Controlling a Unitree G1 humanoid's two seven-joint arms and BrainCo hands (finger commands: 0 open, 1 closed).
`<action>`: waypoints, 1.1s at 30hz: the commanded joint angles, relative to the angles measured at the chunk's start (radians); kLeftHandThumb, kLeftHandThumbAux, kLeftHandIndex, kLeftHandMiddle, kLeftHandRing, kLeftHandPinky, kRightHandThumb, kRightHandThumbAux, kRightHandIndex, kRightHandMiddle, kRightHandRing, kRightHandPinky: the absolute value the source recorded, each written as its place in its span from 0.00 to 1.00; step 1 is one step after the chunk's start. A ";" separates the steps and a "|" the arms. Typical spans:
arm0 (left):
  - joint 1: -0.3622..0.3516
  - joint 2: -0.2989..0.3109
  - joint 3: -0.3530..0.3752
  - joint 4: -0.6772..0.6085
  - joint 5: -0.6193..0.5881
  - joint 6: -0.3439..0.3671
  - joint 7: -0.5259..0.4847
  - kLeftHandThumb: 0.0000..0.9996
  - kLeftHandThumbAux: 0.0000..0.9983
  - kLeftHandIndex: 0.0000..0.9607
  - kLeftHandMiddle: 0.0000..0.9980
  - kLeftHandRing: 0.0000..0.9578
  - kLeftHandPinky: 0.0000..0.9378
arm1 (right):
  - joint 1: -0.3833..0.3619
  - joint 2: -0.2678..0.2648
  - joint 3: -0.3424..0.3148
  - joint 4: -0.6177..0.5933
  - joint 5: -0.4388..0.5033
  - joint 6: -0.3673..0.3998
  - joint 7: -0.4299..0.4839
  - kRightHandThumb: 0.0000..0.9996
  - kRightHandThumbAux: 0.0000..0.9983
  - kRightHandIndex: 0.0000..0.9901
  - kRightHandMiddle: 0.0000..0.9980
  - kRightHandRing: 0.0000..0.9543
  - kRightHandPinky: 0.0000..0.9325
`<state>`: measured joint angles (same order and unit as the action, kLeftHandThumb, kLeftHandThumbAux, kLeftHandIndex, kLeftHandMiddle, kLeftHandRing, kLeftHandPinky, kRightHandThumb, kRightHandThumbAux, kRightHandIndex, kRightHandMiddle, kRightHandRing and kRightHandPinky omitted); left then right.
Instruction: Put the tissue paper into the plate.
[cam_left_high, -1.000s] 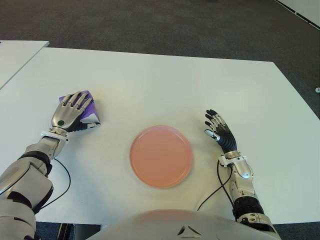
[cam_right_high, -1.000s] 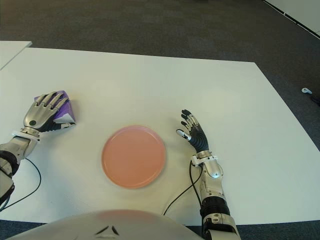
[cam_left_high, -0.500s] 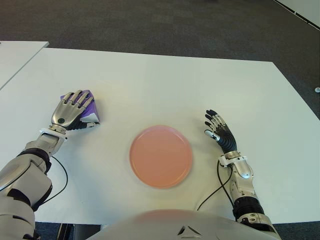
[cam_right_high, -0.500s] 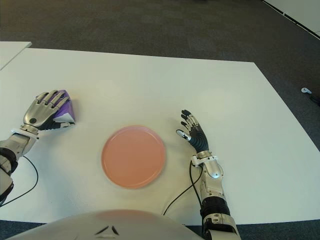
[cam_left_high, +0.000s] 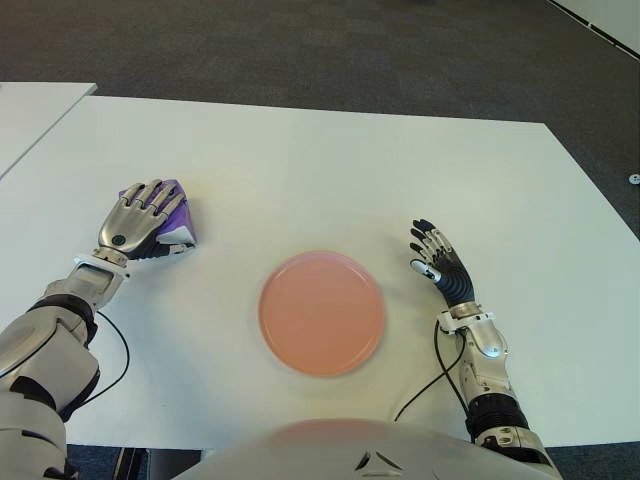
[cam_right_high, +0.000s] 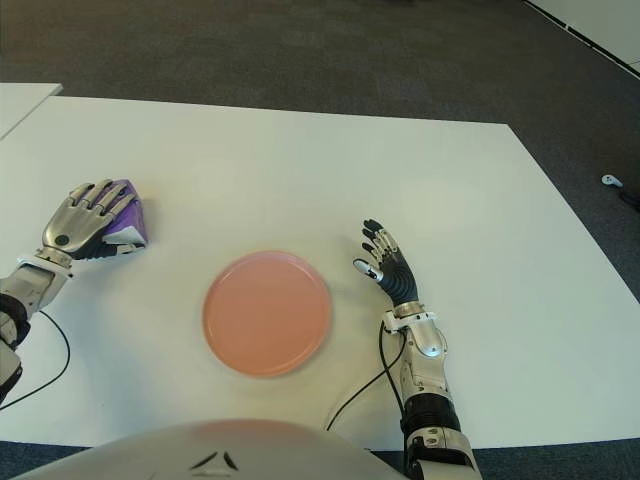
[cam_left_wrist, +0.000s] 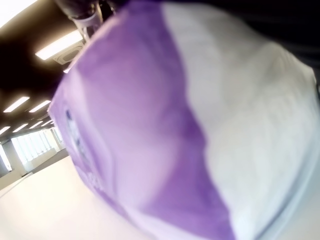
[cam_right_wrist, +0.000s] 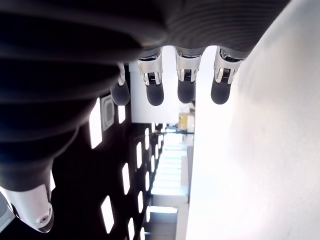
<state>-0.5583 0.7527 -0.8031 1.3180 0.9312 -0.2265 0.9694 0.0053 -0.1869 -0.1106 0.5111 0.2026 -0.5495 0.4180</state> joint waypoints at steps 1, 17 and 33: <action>0.063 -0.008 0.005 0.037 0.001 0.004 -0.099 0.42 0.27 0.00 0.00 0.00 0.00 | 0.117 0.022 0.008 0.067 0.000 0.070 0.008 0.00 0.61 0.00 0.00 0.00 0.00; 0.085 -0.097 0.112 0.052 -0.106 0.008 -0.187 0.82 0.64 0.38 0.50 0.60 0.66 | 0.105 0.022 -0.017 0.107 0.004 0.078 -0.004 0.00 0.61 0.00 0.00 0.00 0.00; 0.104 -0.163 0.209 0.048 -0.196 0.014 -0.261 0.85 0.67 0.43 0.55 0.76 0.79 | 0.106 0.020 -0.027 0.102 -0.001 0.081 -0.013 0.00 0.62 0.00 0.00 0.00 0.00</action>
<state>-0.5433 0.6562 -0.5922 1.3332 0.7431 -0.2123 0.8564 0.0149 -0.1927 -0.1427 0.5133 0.2120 -0.5497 0.4165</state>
